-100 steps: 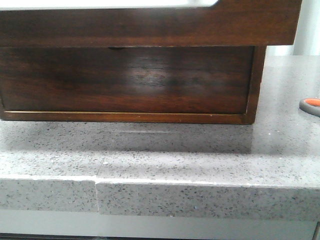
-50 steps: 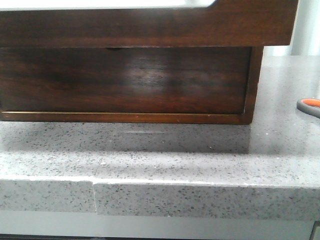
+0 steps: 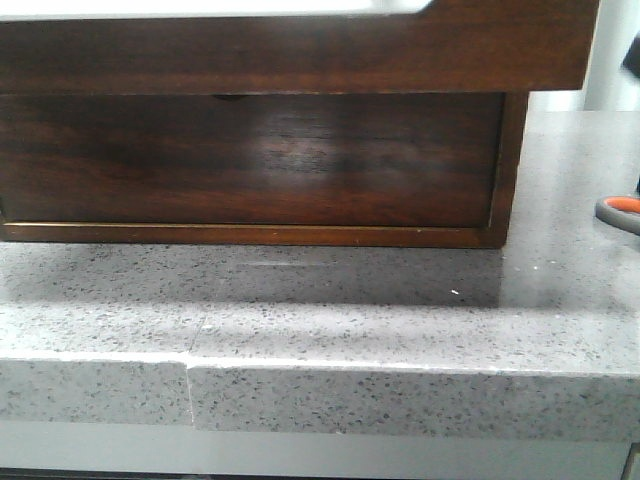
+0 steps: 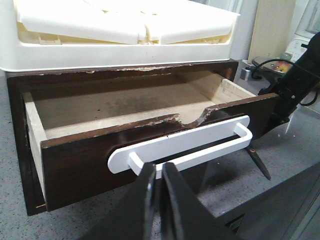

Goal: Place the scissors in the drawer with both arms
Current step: 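Lower the right gripper over the grey-and-orange scissors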

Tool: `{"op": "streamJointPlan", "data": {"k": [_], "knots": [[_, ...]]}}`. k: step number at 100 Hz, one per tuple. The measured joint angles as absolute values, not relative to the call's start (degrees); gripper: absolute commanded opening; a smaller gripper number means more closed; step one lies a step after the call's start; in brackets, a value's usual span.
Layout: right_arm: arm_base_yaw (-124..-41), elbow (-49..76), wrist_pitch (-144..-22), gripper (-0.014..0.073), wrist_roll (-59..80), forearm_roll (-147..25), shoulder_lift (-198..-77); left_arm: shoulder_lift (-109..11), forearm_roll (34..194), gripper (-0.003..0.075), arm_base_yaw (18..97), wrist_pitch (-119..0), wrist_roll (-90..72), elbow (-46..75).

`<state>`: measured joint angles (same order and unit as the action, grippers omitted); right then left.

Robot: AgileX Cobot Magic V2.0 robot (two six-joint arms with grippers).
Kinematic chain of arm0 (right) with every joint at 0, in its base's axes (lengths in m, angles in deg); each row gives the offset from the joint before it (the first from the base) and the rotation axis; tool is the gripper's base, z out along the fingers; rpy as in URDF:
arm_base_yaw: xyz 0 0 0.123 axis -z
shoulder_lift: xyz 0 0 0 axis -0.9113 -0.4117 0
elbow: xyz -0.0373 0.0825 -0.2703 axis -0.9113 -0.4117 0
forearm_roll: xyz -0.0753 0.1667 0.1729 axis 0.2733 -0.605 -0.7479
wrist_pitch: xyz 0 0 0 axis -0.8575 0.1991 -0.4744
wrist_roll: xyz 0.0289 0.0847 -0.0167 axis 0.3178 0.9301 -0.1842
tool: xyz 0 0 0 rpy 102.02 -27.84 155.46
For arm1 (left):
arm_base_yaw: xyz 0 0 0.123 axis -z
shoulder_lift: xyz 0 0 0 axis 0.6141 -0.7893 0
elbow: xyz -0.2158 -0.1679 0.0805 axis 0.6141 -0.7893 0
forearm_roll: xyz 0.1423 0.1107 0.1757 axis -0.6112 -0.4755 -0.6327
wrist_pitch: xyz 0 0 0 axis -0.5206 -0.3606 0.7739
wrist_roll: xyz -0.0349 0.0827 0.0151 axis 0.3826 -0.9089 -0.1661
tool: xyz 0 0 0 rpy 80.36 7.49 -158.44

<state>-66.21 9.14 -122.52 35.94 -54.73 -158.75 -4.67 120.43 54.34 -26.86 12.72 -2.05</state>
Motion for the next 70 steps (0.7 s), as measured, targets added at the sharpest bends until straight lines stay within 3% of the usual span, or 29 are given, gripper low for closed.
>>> {"op": "streamJointPlan", "data": {"k": [37, 70], "knots": [[-66.21, 10.13, -121.18, 0.0437, 40.14, -54.42, -164.21, -4.67, 119.80, -0.0020, 54.34, -26.86, 12.72, -2.05], [-66.21, 10.46, -120.87, -0.0033, 40.87, -53.63, -164.79, -4.67, 119.52, -0.0020, 54.34, -26.86, 12.72, -2.05]]}}
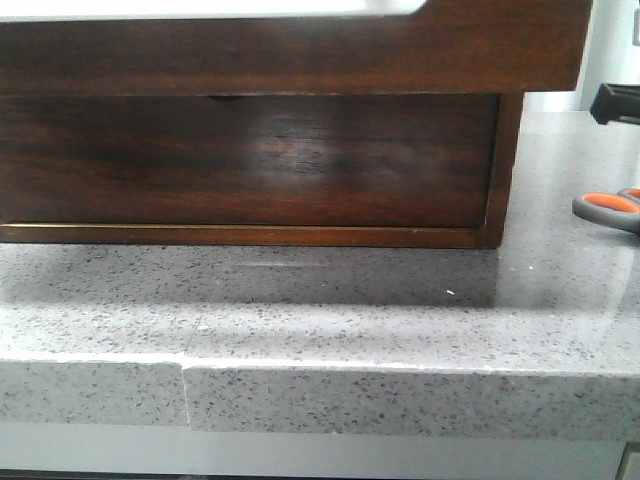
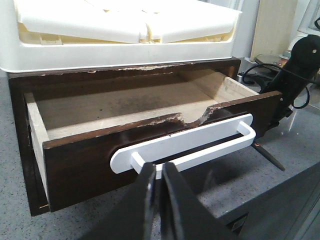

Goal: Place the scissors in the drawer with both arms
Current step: 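Lower the right gripper over the grey-and-orange scissors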

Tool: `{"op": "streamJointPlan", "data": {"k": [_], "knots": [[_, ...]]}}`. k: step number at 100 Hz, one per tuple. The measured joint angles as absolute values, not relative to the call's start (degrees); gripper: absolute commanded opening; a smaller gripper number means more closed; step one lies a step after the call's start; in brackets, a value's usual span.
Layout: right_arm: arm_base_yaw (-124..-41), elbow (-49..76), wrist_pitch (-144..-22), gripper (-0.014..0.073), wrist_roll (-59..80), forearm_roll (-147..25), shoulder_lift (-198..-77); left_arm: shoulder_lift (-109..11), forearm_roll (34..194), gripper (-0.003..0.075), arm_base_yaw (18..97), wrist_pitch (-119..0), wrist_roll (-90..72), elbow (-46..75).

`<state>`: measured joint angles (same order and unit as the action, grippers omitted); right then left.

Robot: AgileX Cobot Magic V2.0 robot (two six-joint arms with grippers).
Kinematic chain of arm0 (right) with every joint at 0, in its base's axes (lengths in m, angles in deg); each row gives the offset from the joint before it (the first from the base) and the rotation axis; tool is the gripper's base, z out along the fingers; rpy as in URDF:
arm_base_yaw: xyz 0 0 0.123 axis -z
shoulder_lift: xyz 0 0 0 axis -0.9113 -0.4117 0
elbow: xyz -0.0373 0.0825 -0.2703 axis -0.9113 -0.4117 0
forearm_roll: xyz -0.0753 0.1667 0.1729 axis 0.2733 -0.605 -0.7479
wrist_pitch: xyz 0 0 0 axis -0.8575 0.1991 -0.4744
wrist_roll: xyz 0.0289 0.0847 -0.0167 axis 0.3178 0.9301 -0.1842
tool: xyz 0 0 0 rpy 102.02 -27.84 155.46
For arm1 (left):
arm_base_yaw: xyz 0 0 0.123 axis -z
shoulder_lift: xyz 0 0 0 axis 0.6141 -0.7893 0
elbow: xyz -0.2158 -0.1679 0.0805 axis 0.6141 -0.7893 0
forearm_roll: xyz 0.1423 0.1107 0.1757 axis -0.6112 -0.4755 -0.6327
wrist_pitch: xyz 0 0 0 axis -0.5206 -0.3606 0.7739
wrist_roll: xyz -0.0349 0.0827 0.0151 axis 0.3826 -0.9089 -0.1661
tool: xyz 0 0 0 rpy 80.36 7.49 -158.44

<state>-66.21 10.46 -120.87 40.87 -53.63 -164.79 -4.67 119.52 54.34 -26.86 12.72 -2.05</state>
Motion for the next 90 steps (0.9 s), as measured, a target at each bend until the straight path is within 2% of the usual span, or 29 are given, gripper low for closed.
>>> {"op": "streamJointPlan", "data": {"k": [4, 25, 51, 69, 76, 90], "knots": [[-66.21, 10.46, -120.87, -0.0076, 40.87, -53.76, -164.79, -4.67, 119.52, -0.0020, 54.34, -26.86, 12.72, -2.05], [-66.21, 10.27, -120.94, -0.0071, 40.35, -53.79, -164.23, -4.67, 119.48, -0.0020, 54.34, -26.76, 12.72, -2.05], [-66.21, 11.41, -120.56, -0.0071, 40.12, -53.68, -153.12, -4.67, 119.48, -0.0020, 54.34, -26.76, 12.72, -2.05], [-66.35, 13.95, -120.79, -0.0070, 40.00, -54.04, -151.47, -4.67, 119.48, -0.0020, 54.34, -26.76, 12.72, -2.05], [-67.15, 13.95, -120.89, -0.0034, 40.00, -54.04, -151.47, -4.67, 119.48, -0.0020, 54.34, -26.76, 12.72, -2.05], [-70.91, 14.03, -120.88, 0.0113, 40.00, -54.13, -152.67, -4.67, 119.48, -0.0020, 54.34, -26.76, 12.72, -2.05]]}}
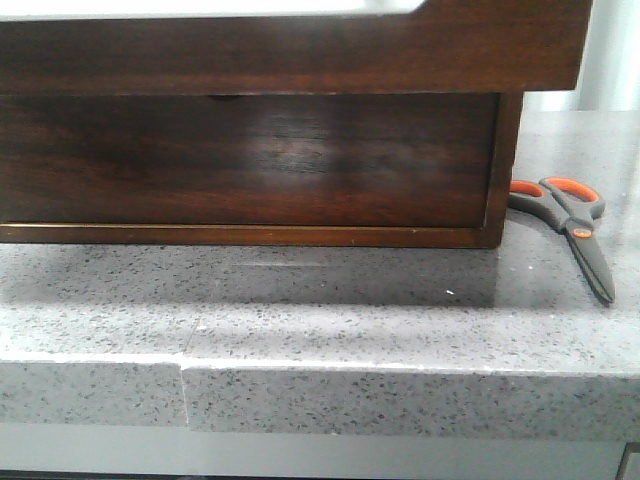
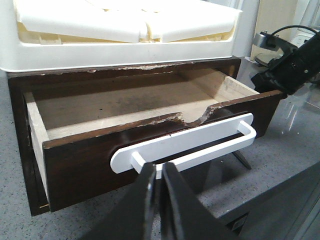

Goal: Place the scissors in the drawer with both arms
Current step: 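Lower the right gripper over the grey-and-orange scissors, then grasp the scissors at the pivot and lift with the right gripper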

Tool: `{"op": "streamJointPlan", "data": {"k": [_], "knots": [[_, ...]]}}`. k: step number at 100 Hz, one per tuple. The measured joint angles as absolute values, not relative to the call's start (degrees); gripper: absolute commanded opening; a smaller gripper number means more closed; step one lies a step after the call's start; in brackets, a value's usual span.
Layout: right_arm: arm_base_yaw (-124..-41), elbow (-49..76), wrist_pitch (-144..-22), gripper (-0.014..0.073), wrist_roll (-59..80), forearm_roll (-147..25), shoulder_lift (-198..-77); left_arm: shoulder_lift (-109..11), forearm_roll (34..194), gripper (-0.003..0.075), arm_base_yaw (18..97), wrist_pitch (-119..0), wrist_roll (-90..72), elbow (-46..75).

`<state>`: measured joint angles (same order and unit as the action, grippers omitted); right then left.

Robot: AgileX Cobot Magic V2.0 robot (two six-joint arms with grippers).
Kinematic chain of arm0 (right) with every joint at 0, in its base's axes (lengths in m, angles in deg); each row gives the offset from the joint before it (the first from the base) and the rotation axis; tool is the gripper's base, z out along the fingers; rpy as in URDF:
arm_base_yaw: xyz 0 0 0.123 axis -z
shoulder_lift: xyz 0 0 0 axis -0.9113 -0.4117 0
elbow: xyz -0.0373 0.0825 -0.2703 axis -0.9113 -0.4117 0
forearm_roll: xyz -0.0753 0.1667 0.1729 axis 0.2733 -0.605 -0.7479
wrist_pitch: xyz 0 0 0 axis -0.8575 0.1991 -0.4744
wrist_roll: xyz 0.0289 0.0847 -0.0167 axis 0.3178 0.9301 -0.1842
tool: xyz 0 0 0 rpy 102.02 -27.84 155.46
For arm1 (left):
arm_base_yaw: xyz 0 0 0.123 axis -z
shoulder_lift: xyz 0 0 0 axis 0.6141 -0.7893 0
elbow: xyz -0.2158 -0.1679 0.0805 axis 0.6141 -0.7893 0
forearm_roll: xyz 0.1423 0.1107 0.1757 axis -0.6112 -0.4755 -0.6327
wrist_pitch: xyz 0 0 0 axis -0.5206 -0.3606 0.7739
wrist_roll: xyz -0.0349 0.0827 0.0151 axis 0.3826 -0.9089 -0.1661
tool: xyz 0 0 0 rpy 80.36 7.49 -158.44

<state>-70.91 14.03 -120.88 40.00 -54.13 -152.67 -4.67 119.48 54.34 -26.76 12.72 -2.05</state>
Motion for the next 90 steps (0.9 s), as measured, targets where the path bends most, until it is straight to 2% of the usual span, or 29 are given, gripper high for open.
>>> {"op": "streamJointPlan", "data": {"k": [7, 40, 47, 59, 64, 90], "knots": [[-73.04, 14.03, -120.61, 0.0159, 40.00, -54.25, -153.82, -4.67, 119.48, -0.0020, 54.34, -26.76, 12.72, -2.05], [-74.86, 14.03, -117.53, 0.0154, 40.00, -54.58, -155.12, -4.67, 119.48, -0.0020, 54.34, -26.73, 12.72, -2.05], [-74.86, 14.03, -117.64, 0.0204, 40.00, -54.58, -155.37, -4.67, 119.48, -0.0020, 54.34, -26.73, 12.72, -2.05], [-74.86, 14.03, -117.78, 0.0380, 40.00, -54.58, -156.49, -4.67, 119.48, -0.0020, 54.34, -26.73, 12.72, -2.05], [-74.86, 14.03, -117.87, 0.0423, 40.00, -54.58, -157.26, -4.67, 119.48, -0.0020, 54.34, -26.73, 12.72, -2.05], [-74.87, 14.03, -119.21, 0.0424, 40.91, -54.58, -163.39, -4.67, 119.48, -0.0020, 54.34, -26.73, 12.72, -2.05]]}}
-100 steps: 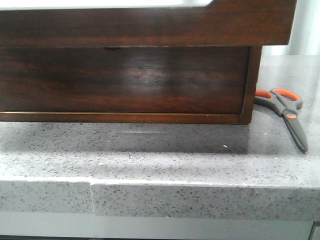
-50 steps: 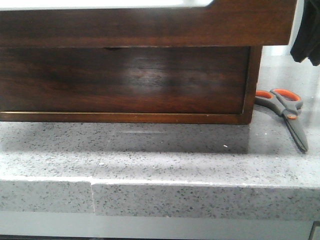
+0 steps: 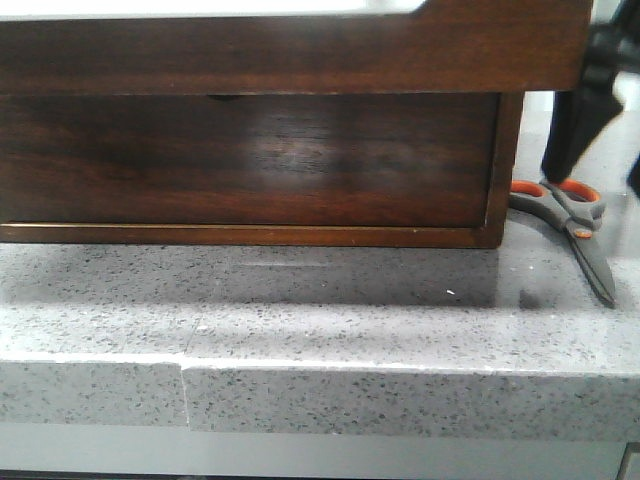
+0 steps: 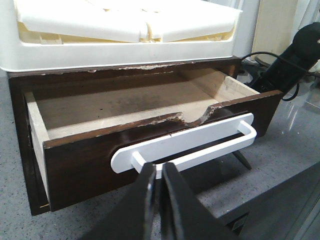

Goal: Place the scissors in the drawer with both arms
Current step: 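Grasp the scissors at the pivot and lift with the right gripper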

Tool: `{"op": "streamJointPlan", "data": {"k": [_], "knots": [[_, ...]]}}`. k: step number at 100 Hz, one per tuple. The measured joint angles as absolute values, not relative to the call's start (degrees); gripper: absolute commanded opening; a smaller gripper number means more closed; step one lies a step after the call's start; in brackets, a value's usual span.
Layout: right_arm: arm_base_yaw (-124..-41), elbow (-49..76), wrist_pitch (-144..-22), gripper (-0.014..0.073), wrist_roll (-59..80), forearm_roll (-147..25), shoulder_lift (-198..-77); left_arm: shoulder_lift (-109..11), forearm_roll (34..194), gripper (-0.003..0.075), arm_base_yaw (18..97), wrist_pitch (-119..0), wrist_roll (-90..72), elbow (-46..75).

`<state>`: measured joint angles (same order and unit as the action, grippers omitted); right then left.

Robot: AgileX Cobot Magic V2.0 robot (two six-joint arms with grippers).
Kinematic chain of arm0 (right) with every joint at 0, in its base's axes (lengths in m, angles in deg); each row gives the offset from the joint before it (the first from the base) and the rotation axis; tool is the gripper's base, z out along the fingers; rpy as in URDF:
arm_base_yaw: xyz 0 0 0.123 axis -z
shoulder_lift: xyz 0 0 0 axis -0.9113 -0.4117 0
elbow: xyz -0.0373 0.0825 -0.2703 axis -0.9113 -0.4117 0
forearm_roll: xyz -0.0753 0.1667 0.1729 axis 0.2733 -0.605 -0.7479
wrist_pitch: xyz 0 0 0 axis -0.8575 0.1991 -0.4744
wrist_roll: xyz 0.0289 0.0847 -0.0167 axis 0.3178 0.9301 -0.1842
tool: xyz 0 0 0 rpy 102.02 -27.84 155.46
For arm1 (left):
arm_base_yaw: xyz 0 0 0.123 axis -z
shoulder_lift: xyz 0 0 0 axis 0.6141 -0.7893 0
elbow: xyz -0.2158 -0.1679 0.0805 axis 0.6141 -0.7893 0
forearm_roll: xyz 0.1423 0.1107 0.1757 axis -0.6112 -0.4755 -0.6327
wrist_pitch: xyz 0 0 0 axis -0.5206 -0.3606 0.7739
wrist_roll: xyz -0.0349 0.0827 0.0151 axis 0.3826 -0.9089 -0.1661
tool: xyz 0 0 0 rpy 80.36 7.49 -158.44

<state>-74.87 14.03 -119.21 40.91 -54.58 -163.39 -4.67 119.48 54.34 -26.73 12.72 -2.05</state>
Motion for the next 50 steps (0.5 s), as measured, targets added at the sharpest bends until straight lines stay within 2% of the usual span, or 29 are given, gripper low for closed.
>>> {"op": "streamJointPlan", "data": {"k": [13, 34, 50], "knots": [[-75.18, 14.03, -120.26, 0.0403, 40.91, -54.58, -166.23, -4.67, 119.48, -0.0020, 54.34, -26.73, 12.72, -2.05], [-75.23, 14.30, -120.48, 0.0289, 40.75, -53.85, -168.18, -4.67, 119.48, -0.0020, 54.34, -26.73, 12.72, -2.05], [-75.32, 14.39, -120.55, 0.0077, 43.32, -50.83, -168.52, -4.67, 119.48, -0.0020, 54.34, -26.73, 12.72, -2.05]]}}
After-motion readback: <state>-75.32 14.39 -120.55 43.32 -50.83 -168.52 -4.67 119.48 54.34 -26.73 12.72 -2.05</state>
